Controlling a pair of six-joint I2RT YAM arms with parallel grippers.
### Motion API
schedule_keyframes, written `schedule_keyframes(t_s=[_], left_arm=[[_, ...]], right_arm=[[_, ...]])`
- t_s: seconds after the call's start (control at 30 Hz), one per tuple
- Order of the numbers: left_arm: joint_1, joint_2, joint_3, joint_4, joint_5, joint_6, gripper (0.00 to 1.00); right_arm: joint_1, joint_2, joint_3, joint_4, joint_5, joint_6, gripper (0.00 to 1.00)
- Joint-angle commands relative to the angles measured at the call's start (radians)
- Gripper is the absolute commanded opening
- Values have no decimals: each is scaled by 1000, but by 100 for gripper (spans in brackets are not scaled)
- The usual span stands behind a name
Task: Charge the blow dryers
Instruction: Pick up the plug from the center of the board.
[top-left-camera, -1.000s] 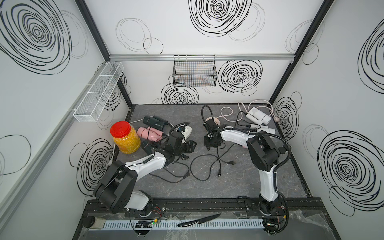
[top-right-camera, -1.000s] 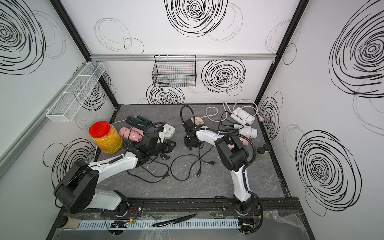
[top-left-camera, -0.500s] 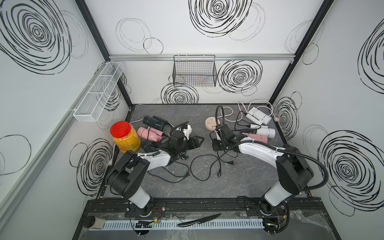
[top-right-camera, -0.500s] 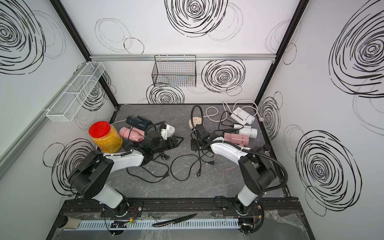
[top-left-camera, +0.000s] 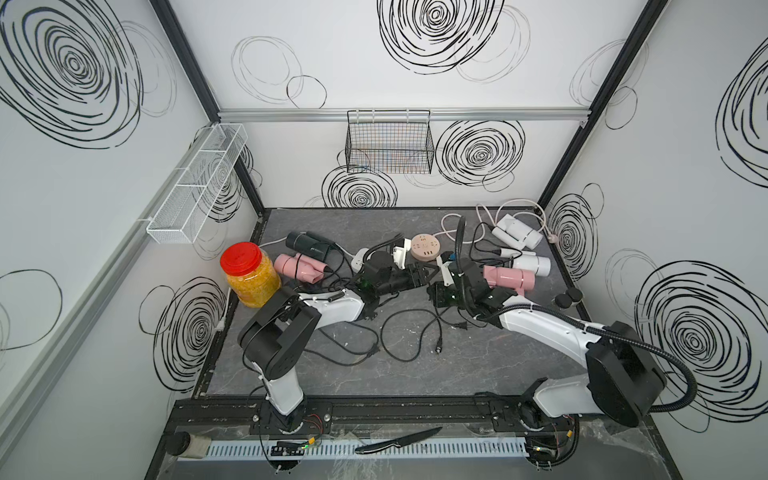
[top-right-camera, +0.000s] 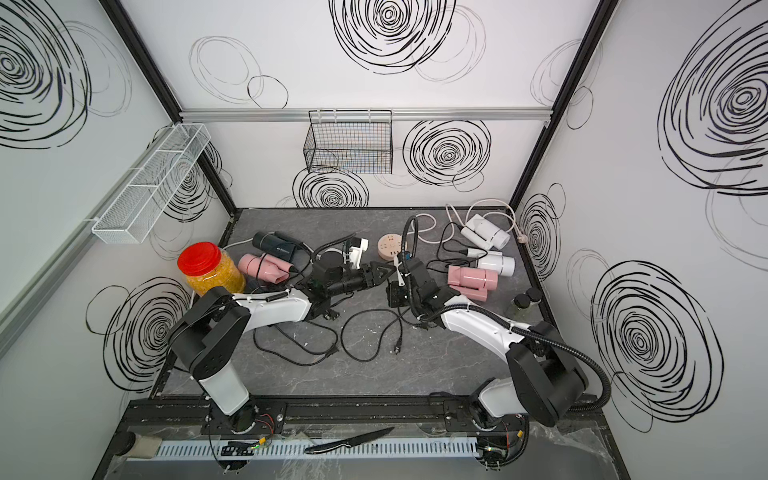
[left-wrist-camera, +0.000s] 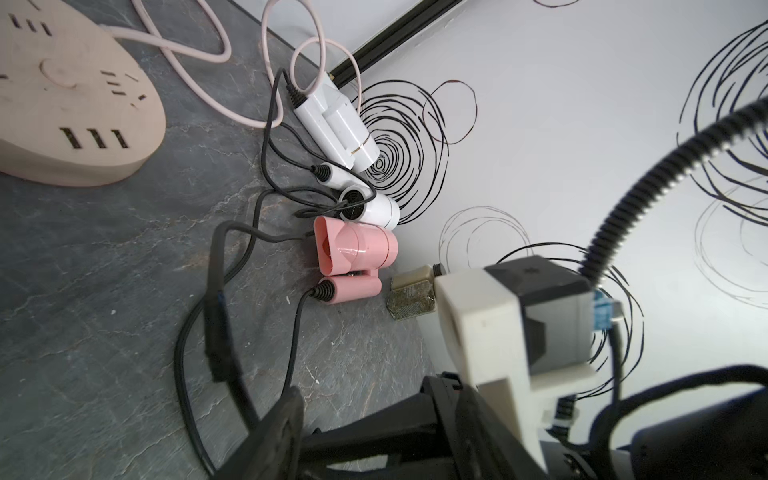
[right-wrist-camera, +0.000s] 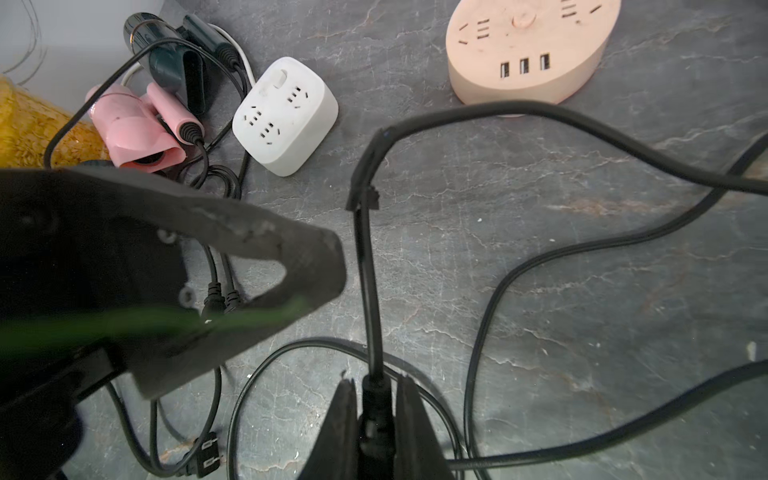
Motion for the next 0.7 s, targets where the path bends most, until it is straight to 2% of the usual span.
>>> schedule_keyframes(t_s=[0.0,0.1,0.3,0.4,0.67], left_arm=[[-5,15,33,-56,-55,16,61],[-15,7,57,-155,-109,77,61],[-19,52,106,-154,-79,66,58],[-16,26,111,-220,-110,99,62],[-19,-53,143,-444,-211,202,67]], right_arm=[[3,-37,-1,43,7,-18,12],[4,-47,-8,46,1,-21,12],[4,-63,-22,57,9,-19,12],[2,-63,-21,32,42,-19,11],[-2,-68,-39,37,74,0,11]])
